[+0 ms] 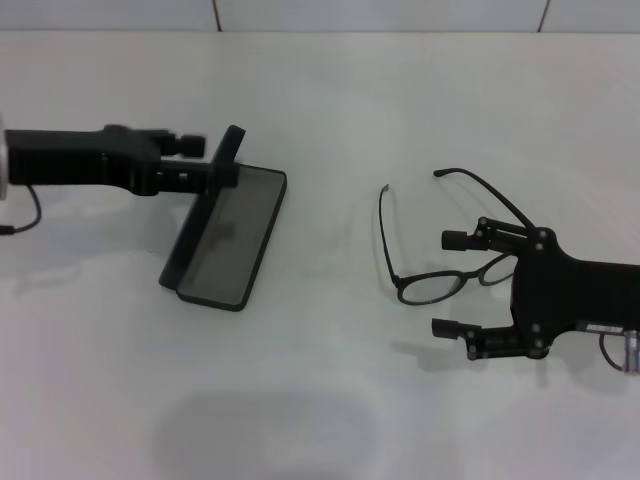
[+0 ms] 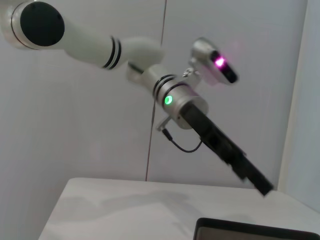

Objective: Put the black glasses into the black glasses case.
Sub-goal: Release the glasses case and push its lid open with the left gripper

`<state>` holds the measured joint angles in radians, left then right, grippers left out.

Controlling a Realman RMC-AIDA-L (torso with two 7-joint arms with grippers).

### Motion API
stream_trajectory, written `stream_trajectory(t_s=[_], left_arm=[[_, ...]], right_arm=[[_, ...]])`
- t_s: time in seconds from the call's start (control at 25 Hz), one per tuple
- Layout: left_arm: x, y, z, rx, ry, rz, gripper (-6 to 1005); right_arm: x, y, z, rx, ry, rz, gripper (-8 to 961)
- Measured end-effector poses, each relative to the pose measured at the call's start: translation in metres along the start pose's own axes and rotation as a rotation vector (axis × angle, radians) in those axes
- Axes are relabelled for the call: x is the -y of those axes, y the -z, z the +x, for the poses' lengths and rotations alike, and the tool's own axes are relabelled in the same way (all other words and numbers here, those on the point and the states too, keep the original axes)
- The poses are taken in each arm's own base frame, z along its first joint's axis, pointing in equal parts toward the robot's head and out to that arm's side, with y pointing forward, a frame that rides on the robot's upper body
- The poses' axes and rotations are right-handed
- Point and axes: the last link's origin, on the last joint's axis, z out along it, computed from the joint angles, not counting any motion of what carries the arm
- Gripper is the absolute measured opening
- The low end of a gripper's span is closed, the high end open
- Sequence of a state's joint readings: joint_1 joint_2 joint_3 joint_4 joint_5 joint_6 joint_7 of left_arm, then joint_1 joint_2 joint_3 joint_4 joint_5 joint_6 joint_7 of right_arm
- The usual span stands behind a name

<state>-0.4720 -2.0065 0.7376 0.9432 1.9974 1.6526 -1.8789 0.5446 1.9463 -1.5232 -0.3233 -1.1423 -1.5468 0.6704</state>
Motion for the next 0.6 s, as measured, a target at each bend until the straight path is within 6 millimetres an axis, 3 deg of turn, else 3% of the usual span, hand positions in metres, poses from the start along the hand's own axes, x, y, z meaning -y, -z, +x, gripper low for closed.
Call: stream_trajectory(t_s=[0.2, 0.32, 0.48, 0.6], left_arm=[[0.005, -0.015, 0.010, 0.230, 0.047, 0.218, 868], [0.006, -0.034, 0.014, 0.312, 0.055, 0.291, 864], [0.005, -0.045, 0.013, 0.359, 0.041, 0.318, 855], [0.004, -0.051, 0.011, 0.406, 0.035, 0.333, 756]], right_arm=[[0.001, -0.001, 0.001, -0.006, 0.004, 0.001, 854], [0.001, -0.002, 0.001, -0.007, 0.007, 0.003, 854], [0.000, -0.002, 0.001, -0.008, 0.008, 0.004, 854], [0.000, -0.001, 0.002, -0.011, 0.005, 0.007, 854]])
